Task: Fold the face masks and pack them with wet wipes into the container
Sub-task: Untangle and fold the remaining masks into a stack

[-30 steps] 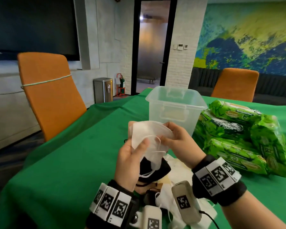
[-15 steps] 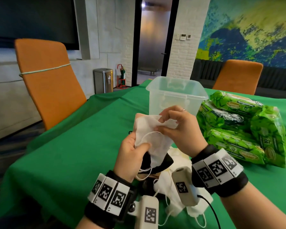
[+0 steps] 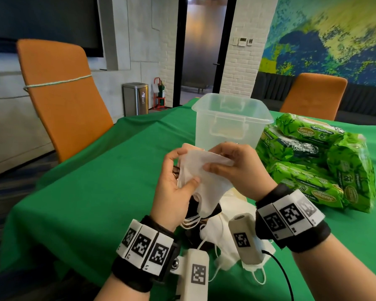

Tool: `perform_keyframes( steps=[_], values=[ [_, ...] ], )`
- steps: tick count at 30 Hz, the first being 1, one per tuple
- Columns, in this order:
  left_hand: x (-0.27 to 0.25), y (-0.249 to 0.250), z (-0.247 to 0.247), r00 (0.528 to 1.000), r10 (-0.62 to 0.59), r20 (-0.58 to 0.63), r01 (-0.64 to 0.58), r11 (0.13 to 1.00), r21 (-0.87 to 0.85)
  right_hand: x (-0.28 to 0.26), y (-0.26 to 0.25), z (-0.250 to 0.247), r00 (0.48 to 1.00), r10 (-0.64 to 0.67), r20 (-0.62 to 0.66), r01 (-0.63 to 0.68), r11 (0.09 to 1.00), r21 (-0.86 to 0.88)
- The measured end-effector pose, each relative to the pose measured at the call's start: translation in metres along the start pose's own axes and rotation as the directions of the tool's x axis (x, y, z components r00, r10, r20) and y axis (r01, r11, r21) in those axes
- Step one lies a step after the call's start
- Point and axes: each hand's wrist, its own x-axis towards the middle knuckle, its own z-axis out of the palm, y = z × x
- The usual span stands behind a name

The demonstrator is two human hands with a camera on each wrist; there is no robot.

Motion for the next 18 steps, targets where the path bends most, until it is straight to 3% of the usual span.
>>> perform_keyframes(
  steps=[6, 14, 18],
  values=[
    [0.001, -0.003, -0.006, 0.998, 0.019, 0.054, -0.021, 0.999, 0.044, -0.004, 0.006, 0.002, 0.995, -0.067, -0.08, 0.066, 0.998, -0.016],
    [0.009, -0.002, -0.015, 0.996, -0.089, 0.023, 0.091, 0.988, -0.128, -0.008, 0.016, -0.016, 0.999, -0.039, -0.015, 0.04, 0.999, 0.028],
    [0.015, -0.005, -0.025, 0.999, -0.022, -0.047, 0.023, 0.999, 0.025, -0.008, 0.013, -0.029, 0.995, 0.024, 0.096, -0.032, 0.996, 0.087]
  ],
)
